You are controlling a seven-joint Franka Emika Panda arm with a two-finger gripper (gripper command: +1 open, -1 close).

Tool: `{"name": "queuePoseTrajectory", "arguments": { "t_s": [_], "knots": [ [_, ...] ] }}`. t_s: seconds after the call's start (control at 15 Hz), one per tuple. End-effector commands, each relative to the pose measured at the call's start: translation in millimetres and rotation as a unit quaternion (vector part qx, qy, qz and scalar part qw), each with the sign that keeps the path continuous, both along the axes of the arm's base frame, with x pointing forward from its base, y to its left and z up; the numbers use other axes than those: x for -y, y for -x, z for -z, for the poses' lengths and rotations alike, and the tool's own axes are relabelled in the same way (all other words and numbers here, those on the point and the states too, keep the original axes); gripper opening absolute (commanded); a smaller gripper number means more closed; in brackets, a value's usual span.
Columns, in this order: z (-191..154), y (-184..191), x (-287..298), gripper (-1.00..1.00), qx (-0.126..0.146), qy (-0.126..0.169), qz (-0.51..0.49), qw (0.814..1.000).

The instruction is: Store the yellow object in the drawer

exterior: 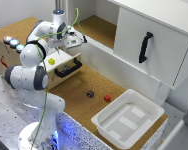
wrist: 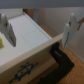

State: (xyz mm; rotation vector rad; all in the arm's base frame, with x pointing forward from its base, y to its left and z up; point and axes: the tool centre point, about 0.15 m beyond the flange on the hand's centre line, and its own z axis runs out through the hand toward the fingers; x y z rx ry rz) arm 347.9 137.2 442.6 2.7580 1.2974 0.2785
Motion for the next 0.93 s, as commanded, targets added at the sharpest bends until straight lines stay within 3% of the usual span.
{"name": "queuePoseTrajectory", "arguments": {
  "t_s": [0.0, 0.4, 0.6, 0.87],
  "knots": [
    [27, 6, 62, 1.0, 0.0, -0.031, 0.123, 0.992],
    [41, 19, 91, 1.0, -0.031, -0.096, 0.299, 0.949],
    [52, 30, 97, 1.0, -0.053, -0.149, 0.356, 0.921],
    [52, 41, 93, 1.0, -0.062, -0.157, 0.324, 0.931]
  ]
}}
